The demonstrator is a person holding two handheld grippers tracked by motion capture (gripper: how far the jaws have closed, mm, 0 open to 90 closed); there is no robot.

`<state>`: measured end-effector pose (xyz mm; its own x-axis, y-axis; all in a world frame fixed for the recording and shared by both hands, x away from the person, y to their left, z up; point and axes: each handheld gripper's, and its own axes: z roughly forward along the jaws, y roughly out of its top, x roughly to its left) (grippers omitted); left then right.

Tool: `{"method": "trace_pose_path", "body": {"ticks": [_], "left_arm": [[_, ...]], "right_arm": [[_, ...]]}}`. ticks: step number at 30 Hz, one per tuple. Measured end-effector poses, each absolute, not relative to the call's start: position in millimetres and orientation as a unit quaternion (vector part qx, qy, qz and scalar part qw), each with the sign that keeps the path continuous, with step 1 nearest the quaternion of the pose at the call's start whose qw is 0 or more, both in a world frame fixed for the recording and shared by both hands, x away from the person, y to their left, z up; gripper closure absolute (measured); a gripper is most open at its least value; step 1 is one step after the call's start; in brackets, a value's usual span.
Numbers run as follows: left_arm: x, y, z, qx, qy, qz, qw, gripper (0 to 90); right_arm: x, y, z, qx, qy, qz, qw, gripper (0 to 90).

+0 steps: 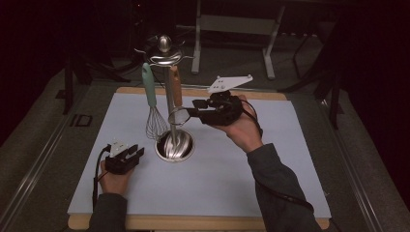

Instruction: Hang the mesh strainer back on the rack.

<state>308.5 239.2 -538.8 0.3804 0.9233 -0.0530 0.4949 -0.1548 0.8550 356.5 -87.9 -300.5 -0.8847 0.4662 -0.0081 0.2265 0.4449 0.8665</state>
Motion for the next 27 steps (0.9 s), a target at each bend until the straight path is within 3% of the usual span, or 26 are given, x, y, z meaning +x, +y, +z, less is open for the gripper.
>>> {"method": "trace_pose_path", "body": {"ticks": [27], "left_arm": [[310,240,-539,0.717,0.496,0.249,0.421,66.8]], "right_arm": [[357,-118,-331,0.247,0.847,0.451,0.136,64.3]]}}
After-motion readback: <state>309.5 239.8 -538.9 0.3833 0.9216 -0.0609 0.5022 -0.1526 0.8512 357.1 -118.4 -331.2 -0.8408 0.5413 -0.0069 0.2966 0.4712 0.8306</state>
